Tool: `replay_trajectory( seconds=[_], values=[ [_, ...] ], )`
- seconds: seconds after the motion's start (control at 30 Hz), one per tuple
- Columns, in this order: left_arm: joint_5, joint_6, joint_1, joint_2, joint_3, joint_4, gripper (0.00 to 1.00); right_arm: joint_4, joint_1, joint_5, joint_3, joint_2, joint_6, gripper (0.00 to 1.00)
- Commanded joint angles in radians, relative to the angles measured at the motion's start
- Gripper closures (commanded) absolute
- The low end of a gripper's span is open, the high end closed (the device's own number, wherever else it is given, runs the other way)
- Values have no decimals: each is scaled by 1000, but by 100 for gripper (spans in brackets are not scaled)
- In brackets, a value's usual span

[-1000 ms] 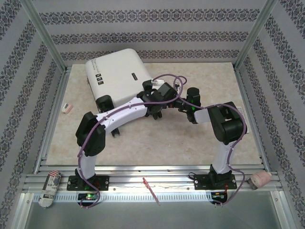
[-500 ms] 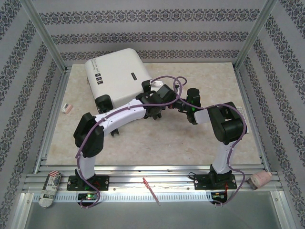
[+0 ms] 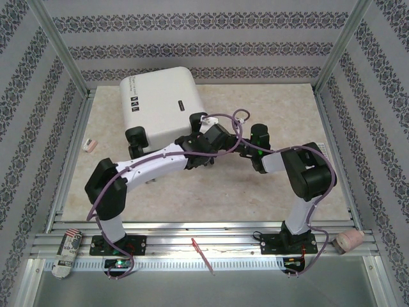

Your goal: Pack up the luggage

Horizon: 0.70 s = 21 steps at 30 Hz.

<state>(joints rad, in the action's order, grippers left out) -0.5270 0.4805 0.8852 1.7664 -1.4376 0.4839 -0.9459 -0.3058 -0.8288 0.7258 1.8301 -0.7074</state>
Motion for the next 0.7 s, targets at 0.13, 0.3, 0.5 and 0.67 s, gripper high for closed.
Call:
replay_trajectory(
  seconds=[0.13,0.3,0.5,0.67],
  values=[
    [134,-106,90,-203,148,-111,78,-9,-21,43,17,-33,41,100],
    [256,-135,103,-338,307,-216,78,16,-22,67,37,-32,48,100],
    [298,-160,109,-427,377,-210,78,38,-22,89,45,-40,57,100],
    [360,-190,111,-455,391,-195,78,45,-22,98,50,-38,59,100]
  ],
)
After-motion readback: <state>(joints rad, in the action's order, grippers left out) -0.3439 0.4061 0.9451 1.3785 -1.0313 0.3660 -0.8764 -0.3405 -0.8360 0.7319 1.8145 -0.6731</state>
